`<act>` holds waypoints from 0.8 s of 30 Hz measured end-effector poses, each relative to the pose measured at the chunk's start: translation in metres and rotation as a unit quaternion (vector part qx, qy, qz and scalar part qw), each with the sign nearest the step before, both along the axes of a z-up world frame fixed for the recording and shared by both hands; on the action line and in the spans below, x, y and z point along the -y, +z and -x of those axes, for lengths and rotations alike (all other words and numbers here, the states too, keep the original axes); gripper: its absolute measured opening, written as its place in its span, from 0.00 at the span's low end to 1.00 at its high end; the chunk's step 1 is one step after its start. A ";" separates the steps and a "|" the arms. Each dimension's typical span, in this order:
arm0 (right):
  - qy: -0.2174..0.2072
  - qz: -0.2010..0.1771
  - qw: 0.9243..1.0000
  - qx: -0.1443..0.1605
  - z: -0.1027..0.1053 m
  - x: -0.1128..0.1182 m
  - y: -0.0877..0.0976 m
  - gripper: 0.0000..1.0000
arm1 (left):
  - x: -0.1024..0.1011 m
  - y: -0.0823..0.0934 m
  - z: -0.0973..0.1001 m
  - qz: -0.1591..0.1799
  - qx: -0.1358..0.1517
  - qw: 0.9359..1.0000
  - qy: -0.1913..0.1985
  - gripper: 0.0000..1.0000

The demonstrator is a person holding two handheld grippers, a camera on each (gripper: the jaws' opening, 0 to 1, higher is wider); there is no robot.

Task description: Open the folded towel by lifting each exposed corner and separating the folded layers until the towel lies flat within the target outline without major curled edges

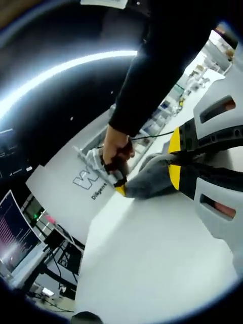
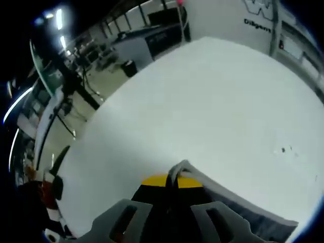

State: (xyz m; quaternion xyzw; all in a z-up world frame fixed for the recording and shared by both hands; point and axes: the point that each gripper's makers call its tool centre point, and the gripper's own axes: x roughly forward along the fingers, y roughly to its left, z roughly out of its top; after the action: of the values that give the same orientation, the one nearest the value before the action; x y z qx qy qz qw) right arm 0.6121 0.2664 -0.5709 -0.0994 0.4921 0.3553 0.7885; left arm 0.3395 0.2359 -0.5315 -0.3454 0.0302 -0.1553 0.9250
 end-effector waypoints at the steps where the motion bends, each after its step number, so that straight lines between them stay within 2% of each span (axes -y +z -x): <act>1: 0.001 0.004 1.000 0.001 0.000 -0.001 -0.002 0.00 | 0.000 0.000 0.000 0.000 0.000 1.000 0.001 0.03; 4: 0.007 0.017 1.000 0.005 0.001 -0.003 -0.009 0.00 | -0.004 -0.002 0.001 0.013 -0.006 1.000 0.006 0.03; 7: 0.019 0.032 0.999 0.011 0.005 -0.008 -0.015 0.00 | -0.005 -0.003 0.002 0.012 -0.008 1.000 0.008 0.03; 12: 0.029 0.039 0.999 0.014 0.009 -0.017 -0.018 0.00 | -0.007 -0.004 0.005 0.027 -0.014 1.000 0.006 0.03; 14: 0.032 0.044 0.998 0.017 0.010 -0.019 -0.020 0.00 | -0.011 -0.007 0.005 0.016 -0.018 1.000 0.015 0.03; 20: 0.035 0.050 0.998 0.021 0.010 -0.025 -0.026 0.00 | -0.026 -0.009 0.009 0.025 -0.026 0.999 0.026 0.03; 24: 0.033 0.041 0.998 0.018 0.010 -0.035 -0.024 0.00 | -0.027 -0.014 0.011 0.013 -0.036 0.999 0.021 0.03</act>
State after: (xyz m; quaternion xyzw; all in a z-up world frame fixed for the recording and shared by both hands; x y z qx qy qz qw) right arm 0.6017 0.3012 -0.5953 -0.1544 0.4888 0.3585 0.7802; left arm 0.3286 0.2627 -0.5455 -0.3634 0.0541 -0.1233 0.9218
